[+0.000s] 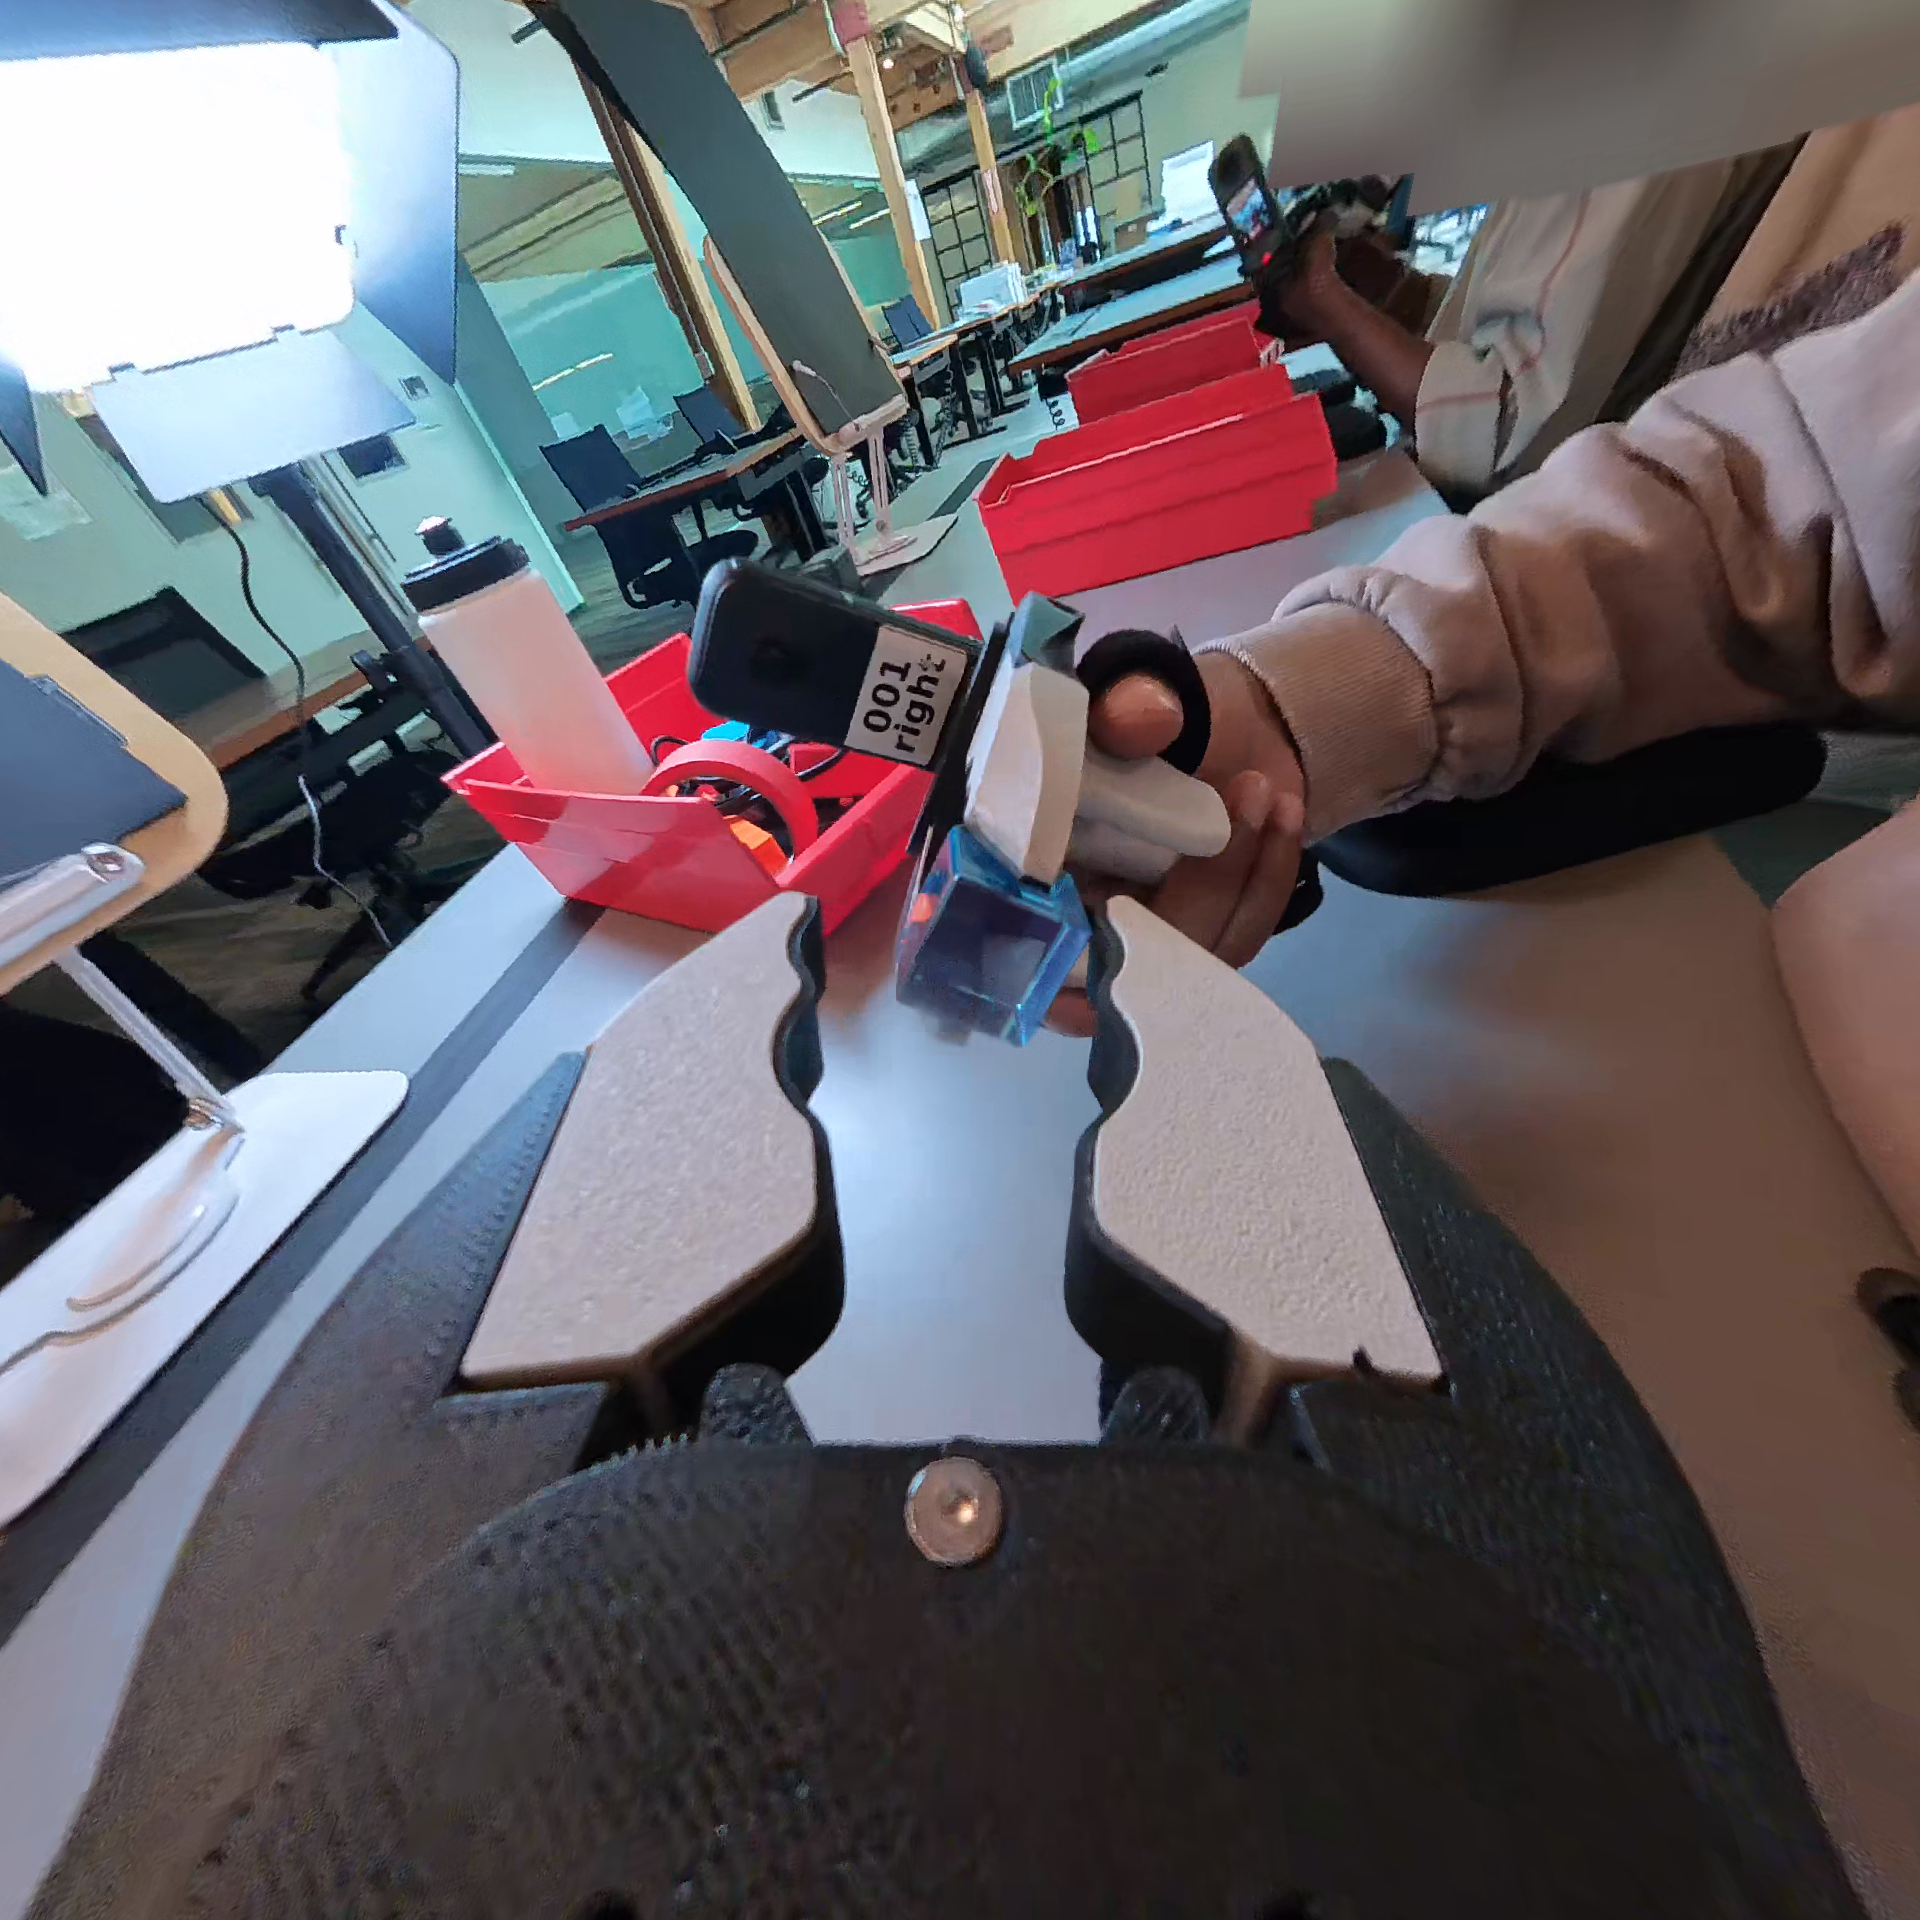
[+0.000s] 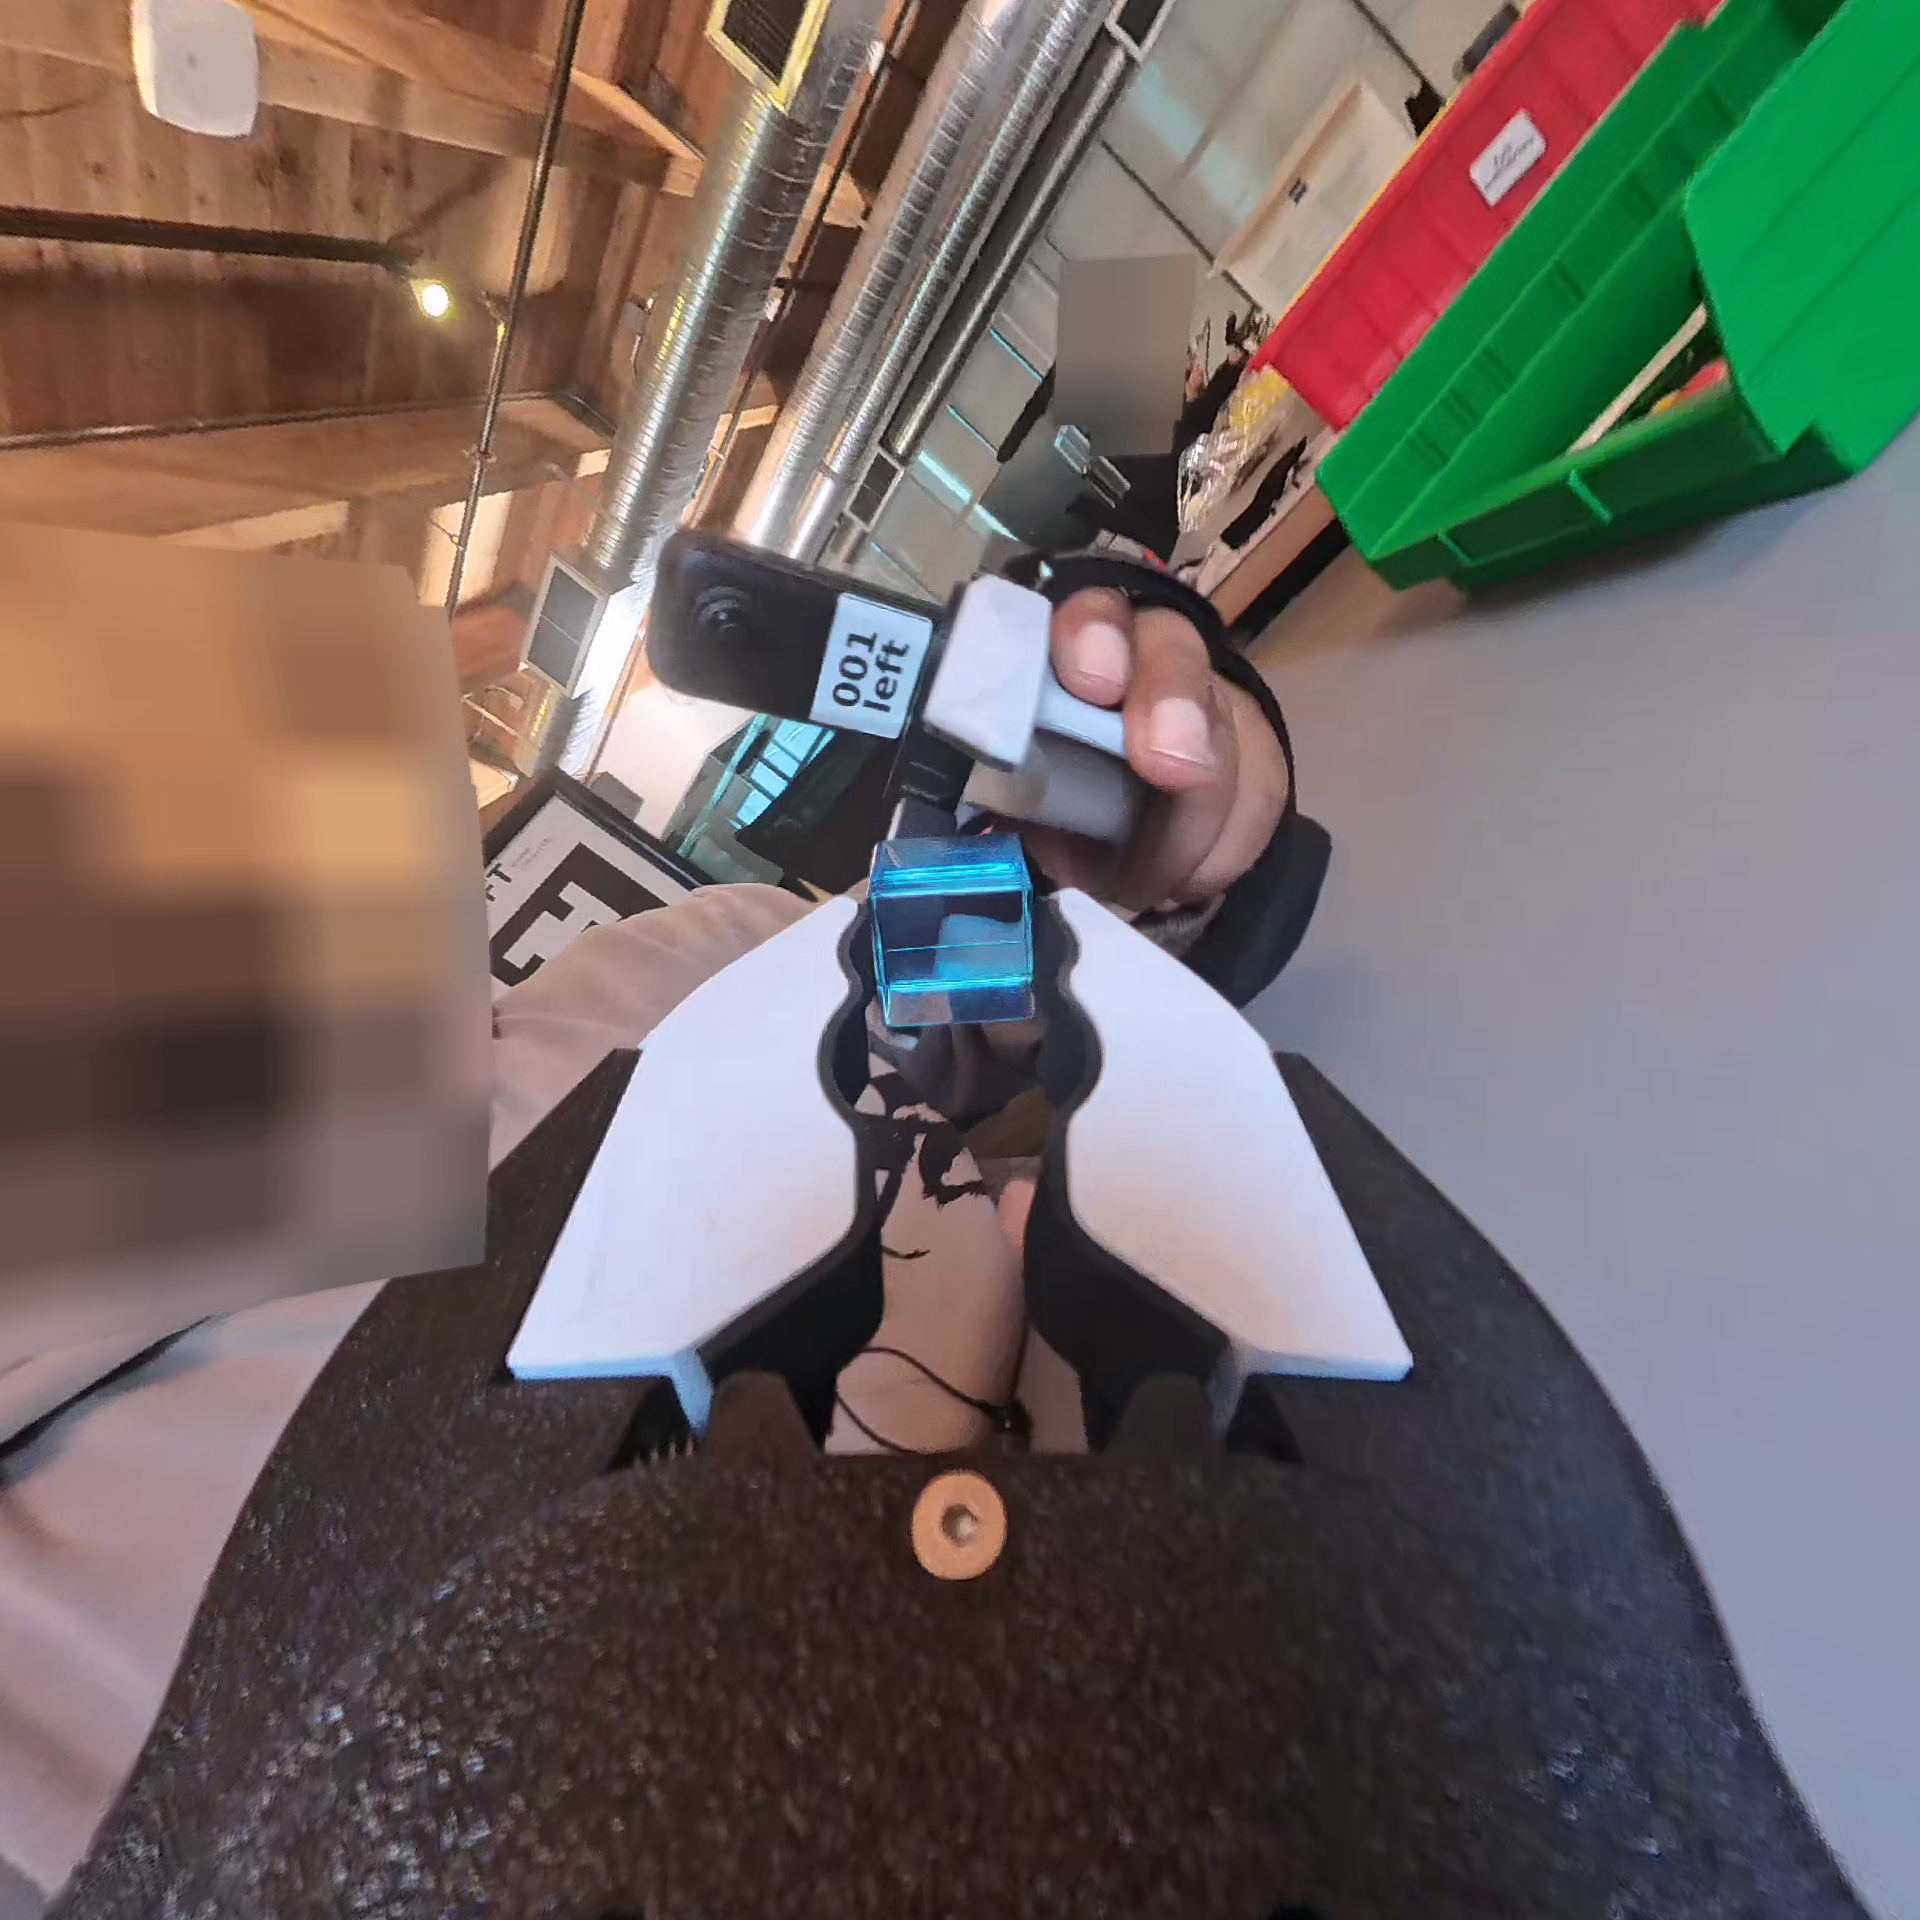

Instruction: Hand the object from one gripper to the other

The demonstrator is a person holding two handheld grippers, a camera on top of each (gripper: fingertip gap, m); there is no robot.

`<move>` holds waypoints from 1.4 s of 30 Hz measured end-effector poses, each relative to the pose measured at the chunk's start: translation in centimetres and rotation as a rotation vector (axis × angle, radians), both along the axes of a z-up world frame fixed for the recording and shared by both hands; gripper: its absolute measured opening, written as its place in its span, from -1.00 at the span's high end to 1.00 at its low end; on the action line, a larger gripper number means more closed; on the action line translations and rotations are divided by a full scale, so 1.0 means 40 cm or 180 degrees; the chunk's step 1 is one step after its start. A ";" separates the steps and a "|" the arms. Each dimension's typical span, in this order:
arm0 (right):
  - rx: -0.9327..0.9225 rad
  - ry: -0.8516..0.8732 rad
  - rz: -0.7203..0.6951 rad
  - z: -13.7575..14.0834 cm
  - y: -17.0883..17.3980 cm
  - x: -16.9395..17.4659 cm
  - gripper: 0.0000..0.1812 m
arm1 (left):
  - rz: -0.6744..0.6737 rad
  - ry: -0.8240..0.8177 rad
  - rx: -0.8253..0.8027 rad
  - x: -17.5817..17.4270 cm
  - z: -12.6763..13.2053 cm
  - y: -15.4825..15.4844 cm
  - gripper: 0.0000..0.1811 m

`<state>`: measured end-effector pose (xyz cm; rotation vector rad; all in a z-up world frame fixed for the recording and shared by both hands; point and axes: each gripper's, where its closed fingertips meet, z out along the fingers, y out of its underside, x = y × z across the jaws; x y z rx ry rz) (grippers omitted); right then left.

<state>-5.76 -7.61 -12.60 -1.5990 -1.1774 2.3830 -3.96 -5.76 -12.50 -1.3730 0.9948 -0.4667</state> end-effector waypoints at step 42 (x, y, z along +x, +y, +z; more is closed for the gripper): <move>0.5031 0.0665 -0.1866 -0.024 0.110 0.007 0.31 | -0.0230 -0.1589 -0.2404 -0.096 -0.057 0.087 0.69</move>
